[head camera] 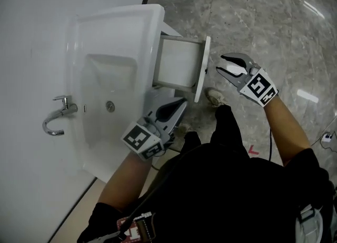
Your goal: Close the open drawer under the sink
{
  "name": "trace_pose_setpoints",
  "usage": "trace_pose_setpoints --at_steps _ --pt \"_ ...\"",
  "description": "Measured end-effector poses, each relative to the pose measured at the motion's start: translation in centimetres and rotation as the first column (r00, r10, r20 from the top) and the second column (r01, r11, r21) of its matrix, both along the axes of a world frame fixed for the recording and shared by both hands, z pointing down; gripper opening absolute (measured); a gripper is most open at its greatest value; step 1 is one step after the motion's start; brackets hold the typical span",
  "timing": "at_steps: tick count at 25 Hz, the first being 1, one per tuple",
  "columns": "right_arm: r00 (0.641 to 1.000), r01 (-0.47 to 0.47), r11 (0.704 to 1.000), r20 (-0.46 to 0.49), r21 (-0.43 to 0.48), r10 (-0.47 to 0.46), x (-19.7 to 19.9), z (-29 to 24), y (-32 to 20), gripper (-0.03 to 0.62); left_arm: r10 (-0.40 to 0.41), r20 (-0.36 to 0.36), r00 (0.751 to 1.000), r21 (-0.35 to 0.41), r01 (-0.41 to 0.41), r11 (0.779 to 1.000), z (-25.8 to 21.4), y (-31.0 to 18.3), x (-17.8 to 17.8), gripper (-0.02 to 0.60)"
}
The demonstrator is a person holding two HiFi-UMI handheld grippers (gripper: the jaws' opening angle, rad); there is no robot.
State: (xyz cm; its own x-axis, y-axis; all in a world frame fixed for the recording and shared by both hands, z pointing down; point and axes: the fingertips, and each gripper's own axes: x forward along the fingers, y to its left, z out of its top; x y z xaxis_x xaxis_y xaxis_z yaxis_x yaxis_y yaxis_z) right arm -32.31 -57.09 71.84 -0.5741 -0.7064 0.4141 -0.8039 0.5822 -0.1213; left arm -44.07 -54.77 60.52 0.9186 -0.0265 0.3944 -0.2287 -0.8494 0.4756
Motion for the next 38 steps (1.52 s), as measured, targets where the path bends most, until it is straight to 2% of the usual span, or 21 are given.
trace_pose_setpoints --at_steps 5,10,14,21,25,36,38 --pt "0.989 0.075 0.996 -0.122 -0.046 -0.08 -1.4 6.4 1.1 0.146 0.019 0.034 0.999 -0.036 -0.018 0.999 4.3 0.0 1.0 0.0" --pt "0.929 0.144 0.986 -0.331 -0.087 -0.165 -2.4 13.5 2.2 0.149 0.04 0.05 0.998 -0.06 -0.037 0.998 7.5 0.3 1.8 0.0" --pt "0.89 0.195 0.977 -0.403 -0.088 -0.214 -3.8 17.1 1.9 0.149 0.055 0.054 0.997 -0.069 -0.051 0.996 9.7 0.2 2.2 0.0" --pt "0.873 0.245 0.962 -0.405 -0.117 -0.272 -6.1 21.0 1.4 0.158 0.046 0.052 0.998 -0.116 -0.04 0.992 12.5 0.4 2.3 0.0" --pt "0.86 0.269 0.954 -0.412 -0.136 -0.301 -7.0 22.9 1.4 0.158 0.078 0.086 0.993 -0.118 -0.068 0.991 14.3 0.9 1.5 0.0" --pt "0.865 0.237 0.965 -0.428 -0.115 -0.264 -7.1 25.1 0.3 0.155 0.074 0.071 0.995 -0.142 -0.063 0.988 16.7 0.4 1.8 0.0" --pt "0.871 0.225 0.968 -0.422 -0.112 -0.252 -7.0 25.1 0.2 0.124 0.071 0.061 0.996 -0.153 -0.061 0.986 16.7 0.7 1.9 0.0"
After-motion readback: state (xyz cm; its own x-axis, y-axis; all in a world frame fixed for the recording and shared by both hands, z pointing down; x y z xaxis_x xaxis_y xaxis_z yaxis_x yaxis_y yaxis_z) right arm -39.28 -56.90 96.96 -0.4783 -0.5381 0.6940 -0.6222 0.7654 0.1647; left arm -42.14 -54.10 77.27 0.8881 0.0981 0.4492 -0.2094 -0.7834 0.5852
